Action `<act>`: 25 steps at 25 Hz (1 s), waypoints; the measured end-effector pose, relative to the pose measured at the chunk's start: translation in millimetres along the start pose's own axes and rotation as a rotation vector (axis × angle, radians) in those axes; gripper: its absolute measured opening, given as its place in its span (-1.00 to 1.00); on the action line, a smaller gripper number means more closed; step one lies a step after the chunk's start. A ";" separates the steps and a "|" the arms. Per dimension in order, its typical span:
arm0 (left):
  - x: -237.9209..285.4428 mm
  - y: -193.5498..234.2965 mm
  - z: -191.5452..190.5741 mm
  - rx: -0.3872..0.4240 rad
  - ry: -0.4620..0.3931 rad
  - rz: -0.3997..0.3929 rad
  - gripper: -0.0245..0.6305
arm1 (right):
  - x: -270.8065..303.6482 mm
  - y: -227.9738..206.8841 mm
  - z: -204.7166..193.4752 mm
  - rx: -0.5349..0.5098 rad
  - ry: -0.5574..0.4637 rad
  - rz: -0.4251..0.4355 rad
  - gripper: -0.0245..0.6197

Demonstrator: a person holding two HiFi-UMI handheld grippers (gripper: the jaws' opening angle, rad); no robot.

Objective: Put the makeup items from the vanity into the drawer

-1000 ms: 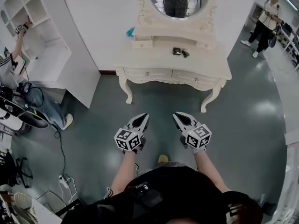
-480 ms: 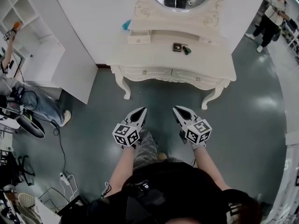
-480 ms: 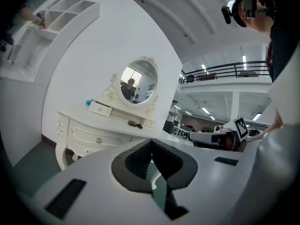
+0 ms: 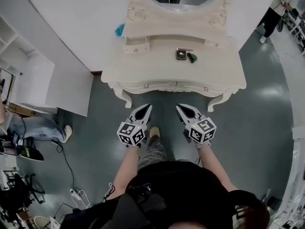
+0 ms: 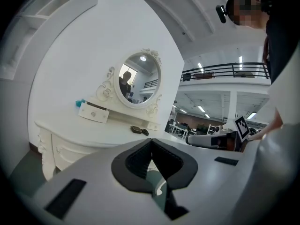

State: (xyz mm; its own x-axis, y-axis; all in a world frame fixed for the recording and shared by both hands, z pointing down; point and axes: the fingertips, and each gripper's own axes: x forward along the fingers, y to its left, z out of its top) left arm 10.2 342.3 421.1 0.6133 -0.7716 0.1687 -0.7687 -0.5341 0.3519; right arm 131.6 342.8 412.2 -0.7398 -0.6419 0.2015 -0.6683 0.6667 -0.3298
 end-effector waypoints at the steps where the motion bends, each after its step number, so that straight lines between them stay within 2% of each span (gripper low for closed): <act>1: 7.5 8.6 5.6 0.001 0.004 -0.006 -0.89 | 9.7 -5.6 5.3 0.002 0.000 -0.008 -0.86; 7: 53.9 56.8 36.3 0.009 0.021 -0.055 -0.89 | 67.4 -38.6 26.7 0.017 0.011 -0.053 -0.86; 13: 90.8 95.7 50.0 0.005 0.046 -0.097 -0.89 | 115.7 -68.1 39.9 0.026 0.016 -0.104 -0.86; 20: 118.3 115.3 50.7 -0.012 0.076 -0.132 -0.89 | 135.6 -109.4 36.2 0.016 0.065 -0.277 -0.85; 25: 142.1 119.8 48.4 -0.016 0.093 -0.159 -0.89 | 143.3 -149.3 40.0 0.001 0.088 -0.359 -0.85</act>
State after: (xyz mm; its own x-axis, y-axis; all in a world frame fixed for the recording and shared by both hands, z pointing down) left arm -3.5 152.0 442.7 0.7415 -0.6422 0.1943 -0.6583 -0.6406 0.3953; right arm 128.4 136.2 453.3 -0.4620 -0.7998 0.3833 -0.8866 0.4044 -0.2246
